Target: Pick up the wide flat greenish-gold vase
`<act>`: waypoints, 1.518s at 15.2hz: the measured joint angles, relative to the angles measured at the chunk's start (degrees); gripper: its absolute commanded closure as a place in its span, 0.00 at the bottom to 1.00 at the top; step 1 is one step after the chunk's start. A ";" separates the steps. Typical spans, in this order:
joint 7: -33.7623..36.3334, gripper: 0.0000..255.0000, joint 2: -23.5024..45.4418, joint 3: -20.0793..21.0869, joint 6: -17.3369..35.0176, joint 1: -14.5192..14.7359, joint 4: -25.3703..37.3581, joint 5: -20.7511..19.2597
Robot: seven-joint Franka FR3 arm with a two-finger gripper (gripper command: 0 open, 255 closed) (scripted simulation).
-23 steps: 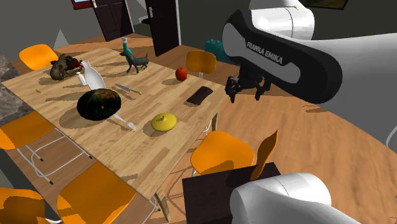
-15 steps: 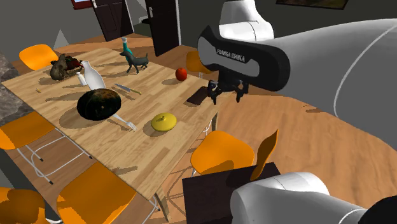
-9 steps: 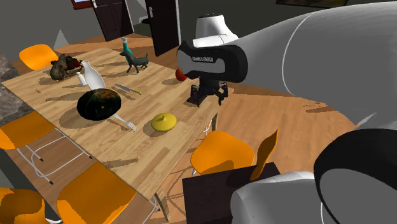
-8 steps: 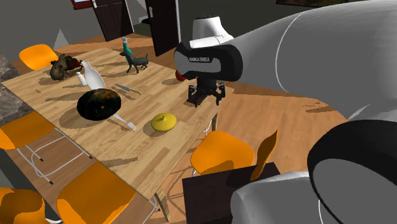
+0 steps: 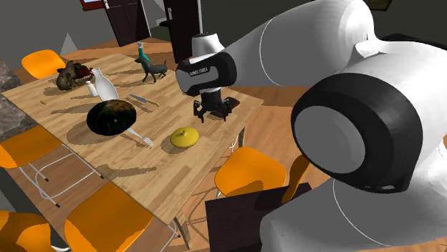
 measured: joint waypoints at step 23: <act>17.99 0.00 41.75 2.08 3.21 9.30 33.71 -11.23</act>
